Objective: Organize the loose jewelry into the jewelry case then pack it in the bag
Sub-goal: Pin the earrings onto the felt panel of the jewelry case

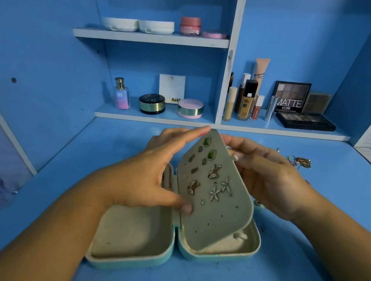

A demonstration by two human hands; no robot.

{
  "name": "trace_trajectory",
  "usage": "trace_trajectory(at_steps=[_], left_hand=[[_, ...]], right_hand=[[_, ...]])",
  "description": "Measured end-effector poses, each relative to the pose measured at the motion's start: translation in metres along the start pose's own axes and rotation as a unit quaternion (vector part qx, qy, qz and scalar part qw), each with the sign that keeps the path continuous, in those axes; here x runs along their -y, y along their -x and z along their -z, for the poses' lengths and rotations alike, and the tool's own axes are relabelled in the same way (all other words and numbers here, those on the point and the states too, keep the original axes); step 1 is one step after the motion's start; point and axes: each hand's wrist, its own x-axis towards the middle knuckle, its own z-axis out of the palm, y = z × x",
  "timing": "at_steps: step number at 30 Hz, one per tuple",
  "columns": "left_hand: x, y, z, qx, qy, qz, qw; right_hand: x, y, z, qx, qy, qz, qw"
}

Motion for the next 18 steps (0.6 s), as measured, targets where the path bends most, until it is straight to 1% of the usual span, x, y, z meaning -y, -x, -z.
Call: trace_trajectory(at_steps=[2, 4, 6, 8, 13, 15, 16, 17, 18], left_hand=[[0.000, 0.000, 0.001, -0.007, 0.002, -0.011, 1.000], [0.000, -0.001, 0.001, -0.008, 0.005, -0.019, 1.000], [0.001, -0.001, 0.002, -0.010, 0.010, -0.020, 1.000], [0.001, -0.001, 0.003, -0.017, 0.006, -0.026, 0.999], [0.004, 0.001, 0.004, -0.047, -0.003, -0.052, 0.998], [0.005, 0.001, 0.004, -0.049, 0.004, -0.039, 0.998], [0.006, 0.001, 0.003, -0.047, 0.009, -0.032, 0.998], [0.006, 0.000, 0.003, -0.044, 0.016, -0.025, 0.999], [0.006, 0.000, 0.002, -0.041, 0.024, -0.022, 0.999]], right_hand=[[-0.003, 0.003, -0.005, 0.042, 0.044, 0.016, 0.998], [-0.007, 0.004, -0.008, 0.060, 0.095, 0.034, 0.993], [-0.011, 0.004, -0.011, 0.074, 0.107, 0.042, 0.991], [-0.012, 0.004, -0.014, 0.081, 0.118, 0.037, 0.989], [-0.015, 0.005, -0.022, 0.066, 0.199, 0.049, 0.977], [-0.007, 0.003, -0.016, 0.045, 0.239, 0.043, 0.969], [-0.003, 0.001, -0.009, 0.015, 0.282, 0.045, 0.958], [0.003, 0.000, 0.002, -0.038, 0.340, 0.053, 0.938], [0.009, -0.001, 0.015, -0.100, 0.404, 0.057, 0.907]])
